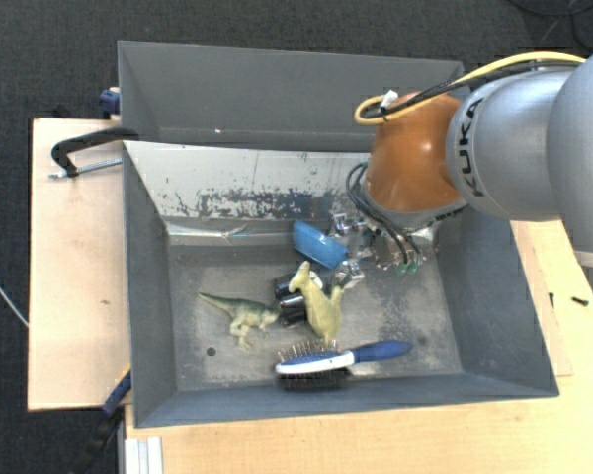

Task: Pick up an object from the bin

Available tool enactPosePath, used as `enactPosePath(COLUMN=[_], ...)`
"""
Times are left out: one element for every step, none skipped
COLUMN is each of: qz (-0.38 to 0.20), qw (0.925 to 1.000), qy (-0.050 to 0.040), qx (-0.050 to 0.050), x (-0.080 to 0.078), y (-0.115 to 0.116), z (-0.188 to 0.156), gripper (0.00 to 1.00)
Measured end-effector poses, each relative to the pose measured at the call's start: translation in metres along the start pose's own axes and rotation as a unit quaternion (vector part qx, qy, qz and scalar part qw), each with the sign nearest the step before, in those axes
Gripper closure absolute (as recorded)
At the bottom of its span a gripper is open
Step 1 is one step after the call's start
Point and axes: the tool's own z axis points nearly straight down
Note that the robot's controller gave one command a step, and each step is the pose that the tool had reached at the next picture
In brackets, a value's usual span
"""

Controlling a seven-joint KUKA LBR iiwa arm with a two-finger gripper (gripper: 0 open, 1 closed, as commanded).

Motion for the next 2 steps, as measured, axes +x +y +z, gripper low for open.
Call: enactPosePath(qz=[-0.001,-0.101], qw=[1.0000,0.9948], qy=[0.0021,0.0038], qx=[-0.002,-0.003], x=[0.011,-0.010], y=[0.001,0.010], z=[-0.137,-0.178], gripper=[1.00,1.00])
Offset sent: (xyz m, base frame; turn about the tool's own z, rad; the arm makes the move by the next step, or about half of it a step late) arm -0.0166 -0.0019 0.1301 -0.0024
